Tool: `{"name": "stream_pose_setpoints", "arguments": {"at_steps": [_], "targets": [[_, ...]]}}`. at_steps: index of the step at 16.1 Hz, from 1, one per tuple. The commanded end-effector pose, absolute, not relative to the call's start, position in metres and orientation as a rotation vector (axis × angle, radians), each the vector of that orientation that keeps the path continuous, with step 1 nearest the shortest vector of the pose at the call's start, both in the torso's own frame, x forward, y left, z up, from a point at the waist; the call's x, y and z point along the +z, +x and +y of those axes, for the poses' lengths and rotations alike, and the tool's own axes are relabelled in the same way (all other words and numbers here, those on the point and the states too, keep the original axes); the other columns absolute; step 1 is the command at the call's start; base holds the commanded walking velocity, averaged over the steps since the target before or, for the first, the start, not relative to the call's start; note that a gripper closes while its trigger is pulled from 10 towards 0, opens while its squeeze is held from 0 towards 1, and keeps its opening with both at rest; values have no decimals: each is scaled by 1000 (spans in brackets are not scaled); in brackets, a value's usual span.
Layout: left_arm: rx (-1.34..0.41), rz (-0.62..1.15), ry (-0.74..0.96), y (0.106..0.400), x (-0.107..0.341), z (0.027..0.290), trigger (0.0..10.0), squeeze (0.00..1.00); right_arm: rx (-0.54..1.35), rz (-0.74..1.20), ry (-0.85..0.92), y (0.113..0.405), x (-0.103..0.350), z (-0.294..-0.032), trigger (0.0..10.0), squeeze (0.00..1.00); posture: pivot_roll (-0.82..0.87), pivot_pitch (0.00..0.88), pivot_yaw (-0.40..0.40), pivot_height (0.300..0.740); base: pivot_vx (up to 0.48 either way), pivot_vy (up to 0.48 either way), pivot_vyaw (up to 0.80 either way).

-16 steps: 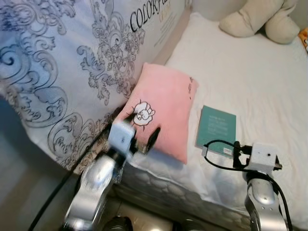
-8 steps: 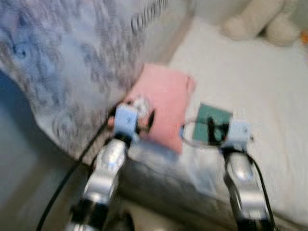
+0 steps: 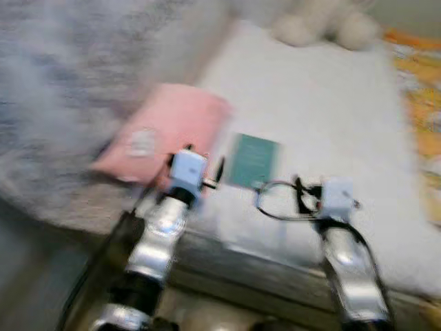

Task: Clean up the room

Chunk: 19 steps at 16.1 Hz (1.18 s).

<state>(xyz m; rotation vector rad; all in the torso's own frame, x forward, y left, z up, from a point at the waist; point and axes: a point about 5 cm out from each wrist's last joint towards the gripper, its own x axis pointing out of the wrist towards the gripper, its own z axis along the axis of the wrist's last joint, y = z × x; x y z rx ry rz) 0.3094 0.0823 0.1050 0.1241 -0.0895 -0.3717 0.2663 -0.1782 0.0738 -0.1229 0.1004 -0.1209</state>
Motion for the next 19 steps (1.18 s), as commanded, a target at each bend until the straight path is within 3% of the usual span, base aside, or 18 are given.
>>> {"name": "stream_pose_setpoints", "arguments": {"at_steps": [1,4,9,13,17,19], "targets": [[-350,-84,96,309,103,87,10000,0,-125,97,-118,267,74,-178,10000,0,-62,38,-8,740,0,-424,-656],[-328,-62,46,301,97,82,10000,0,-167,89,-91,276,78,-187,10000,0,-64,40,-14,740,0,-420,-375],[-321,-82,78,311,102,79,10000,0,-35,54,-109,293,85,-163,10000,0,-70,22,-13,740,152,-410,0],[-335,-87,100,311,102,76,10000,0,-10,82,-106,291,78,-158,10000,0,-71,11,-9,740,267,-397,0],[-310,-64,96,317,98,79,10000,0,-10,107,-92,287,70,-161,10000,0,-67,18,-13,740,265,-397,-684],[-260,-19,31,322,96,87,10000,0,-9,105,-82,289,71,-161,10000,0,-61,22,-17,740,268,-396,0]]}}
